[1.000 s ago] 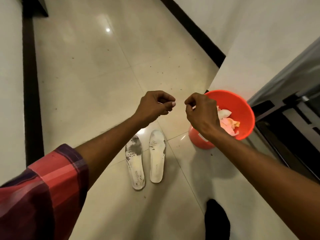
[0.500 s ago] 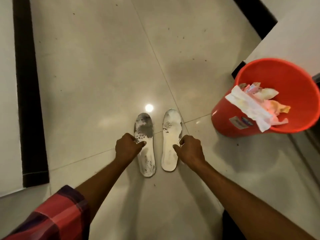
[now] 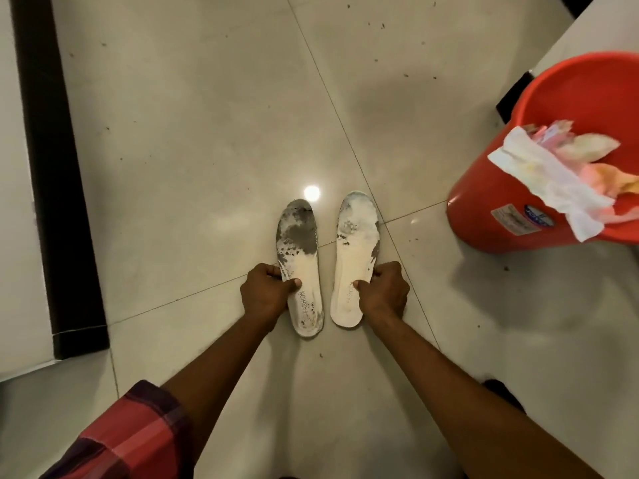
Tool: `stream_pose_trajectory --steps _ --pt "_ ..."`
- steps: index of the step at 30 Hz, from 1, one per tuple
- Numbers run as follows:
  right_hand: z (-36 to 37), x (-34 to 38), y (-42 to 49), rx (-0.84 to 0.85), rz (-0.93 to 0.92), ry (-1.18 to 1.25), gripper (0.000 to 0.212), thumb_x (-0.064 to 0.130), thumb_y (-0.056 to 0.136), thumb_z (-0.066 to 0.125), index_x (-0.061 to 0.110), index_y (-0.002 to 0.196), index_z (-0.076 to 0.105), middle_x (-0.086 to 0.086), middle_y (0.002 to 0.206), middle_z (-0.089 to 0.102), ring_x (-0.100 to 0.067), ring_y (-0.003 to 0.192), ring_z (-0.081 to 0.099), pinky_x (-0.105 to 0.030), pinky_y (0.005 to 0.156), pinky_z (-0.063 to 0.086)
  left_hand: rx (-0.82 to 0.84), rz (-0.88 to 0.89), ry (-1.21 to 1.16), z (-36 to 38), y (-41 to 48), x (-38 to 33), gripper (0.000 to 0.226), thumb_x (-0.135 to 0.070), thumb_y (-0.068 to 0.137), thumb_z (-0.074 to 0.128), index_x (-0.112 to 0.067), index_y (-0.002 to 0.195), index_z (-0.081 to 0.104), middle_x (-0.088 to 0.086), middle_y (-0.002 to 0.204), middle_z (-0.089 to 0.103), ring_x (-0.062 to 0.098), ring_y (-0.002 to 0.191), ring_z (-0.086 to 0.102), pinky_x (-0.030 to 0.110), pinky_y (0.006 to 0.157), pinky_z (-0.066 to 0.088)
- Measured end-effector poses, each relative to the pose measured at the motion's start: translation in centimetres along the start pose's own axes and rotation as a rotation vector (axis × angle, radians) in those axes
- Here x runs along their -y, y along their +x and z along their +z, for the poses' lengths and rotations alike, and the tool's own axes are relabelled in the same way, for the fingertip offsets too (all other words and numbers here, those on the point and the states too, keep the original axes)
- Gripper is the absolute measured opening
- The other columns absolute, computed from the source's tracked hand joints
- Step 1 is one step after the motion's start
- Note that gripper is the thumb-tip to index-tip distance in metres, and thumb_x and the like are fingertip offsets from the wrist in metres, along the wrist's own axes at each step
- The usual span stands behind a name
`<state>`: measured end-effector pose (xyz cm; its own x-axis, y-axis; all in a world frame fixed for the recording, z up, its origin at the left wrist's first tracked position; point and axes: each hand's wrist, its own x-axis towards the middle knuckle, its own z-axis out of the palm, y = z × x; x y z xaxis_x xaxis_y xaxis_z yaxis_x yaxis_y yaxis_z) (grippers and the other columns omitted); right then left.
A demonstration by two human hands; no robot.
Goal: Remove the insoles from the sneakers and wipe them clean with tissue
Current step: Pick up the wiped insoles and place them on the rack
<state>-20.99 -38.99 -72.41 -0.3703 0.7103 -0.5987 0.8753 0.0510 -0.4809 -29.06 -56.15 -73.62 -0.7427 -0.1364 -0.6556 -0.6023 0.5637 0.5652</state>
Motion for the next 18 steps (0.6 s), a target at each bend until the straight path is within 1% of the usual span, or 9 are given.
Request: stream_pose_trajectory --steps 1,3,5,7,10,12,15,18 --pt "-0.1 0.3 -0.2 0.000 -0.003 0.011 0.028 0.011 0.083 0.077 0.009 0.105 0.060 -0.008 0.109 0.068 -0.025 0.091 0.062 -0.028 0.066 0.040 -0.026 0.013 -0.010 -0.5 0.0 -0.3 0.035 -0.016 0.068 0.093 -0.017 0.088 0.065 0.006 0.092 0.073 0.028 0.083 0.074 0.051 0.071 0.065" --pt "-0.9 0.9 -1.5 -0.008 -0.013 0.033 0.016 0.013 0.085 0.074 0.015 0.096 0.062 -0.005 0.103 0.069 -0.021 0.083 0.060 -0.029 0.066 0.044 -0.075 0.043 -0.038 -2.0 -0.8 -1.1 0.034 -0.016 0.068 0.093 -0.019 0.089 0.066 0.007 0.091 0.074 0.028 0.081 0.075 0.051 0.070 0.065" --pt "-2.7 1.9 -3.3 0.004 -0.034 0.064 0.016 0.015 0.086 0.073 0.023 0.088 0.059 -0.001 0.097 0.070 -0.021 0.082 0.063 -0.033 0.069 0.051 -0.111 0.083 -0.066 -3.7 -2.3 -2.7 0.031 -0.015 0.070 0.092 -0.022 0.089 0.068 0.007 0.087 0.075 0.028 0.079 0.075 0.052 0.069 0.065" --pt "-5.8 3.8 -4.7 0.000 -0.086 0.112 0.018 0.017 0.086 0.073 0.026 0.087 0.058 0.003 0.092 0.070 -0.020 0.083 0.066 -0.033 0.070 0.053 -0.119 0.158 -0.100 -5.2 -3.8 -5.6 0.027 -0.018 0.071 0.091 -0.027 0.087 0.071 0.006 0.084 0.076 0.027 0.077 0.076 0.052 0.071 0.064" --pt "-12.9 8.2 -6.0 -0.053 -0.191 0.231 0.015 0.018 0.084 0.075 0.023 0.092 0.064 0.006 0.081 0.068 -0.017 0.077 0.065 -0.028 0.064 0.047 -0.110 0.316 -0.153 -6.8 -7.0 -13.0 0.026 -0.024 0.070 0.092 -0.034 0.086 0.074 -0.001 0.086 0.077 0.023 0.084 0.076 0.051 0.080 0.063" --pt "-18.2 11.3 -7.3 -0.112 -0.254 0.312 0.017 0.018 0.082 0.077 0.022 0.092 0.065 0.009 0.074 0.066 -0.015 0.073 0.065 -0.028 0.064 0.047 -0.094 0.449 -0.178 -7.5 -9.9 -18.7 0.025 -0.026 0.072 0.091 -0.037 0.086 0.074 -0.006 0.088 0.076 0.020 0.089 0.075 0.051 0.084 0.061" --pt "-27.6 14.7 -10.3 -0.225 -0.331 0.445 0.020 0.020 0.080 0.081 0.021 0.094 0.067 0.009 0.073 0.067 -0.011 0.072 0.066 -0.029 0.068 0.053 -0.041 0.601 -0.256 -8.6 -16.4 -26.9 0.025 -0.023 0.074 0.089 -0.038 0.088 0.074 -0.007 0.089 0.076 0.020 0.090 0.074 0.051 0.085 0.061" --pt "-37.1 16.0 -14.4 -0.372 -0.388 0.541 0.019 0.020 0.079 0.082 0.022 0.094 0.070 0.006 0.072 0.070 -0.012 0.070 0.069 -0.036 0.070 0.059 0.044 0.729 -0.359 -9.9 -24.1 -33.7 0.028 -0.017 0.077 0.088 -0.030 0.098 0.077 0.000 0.094 0.076 0.026 0.091 0.075 0.051 0.081 0.063"
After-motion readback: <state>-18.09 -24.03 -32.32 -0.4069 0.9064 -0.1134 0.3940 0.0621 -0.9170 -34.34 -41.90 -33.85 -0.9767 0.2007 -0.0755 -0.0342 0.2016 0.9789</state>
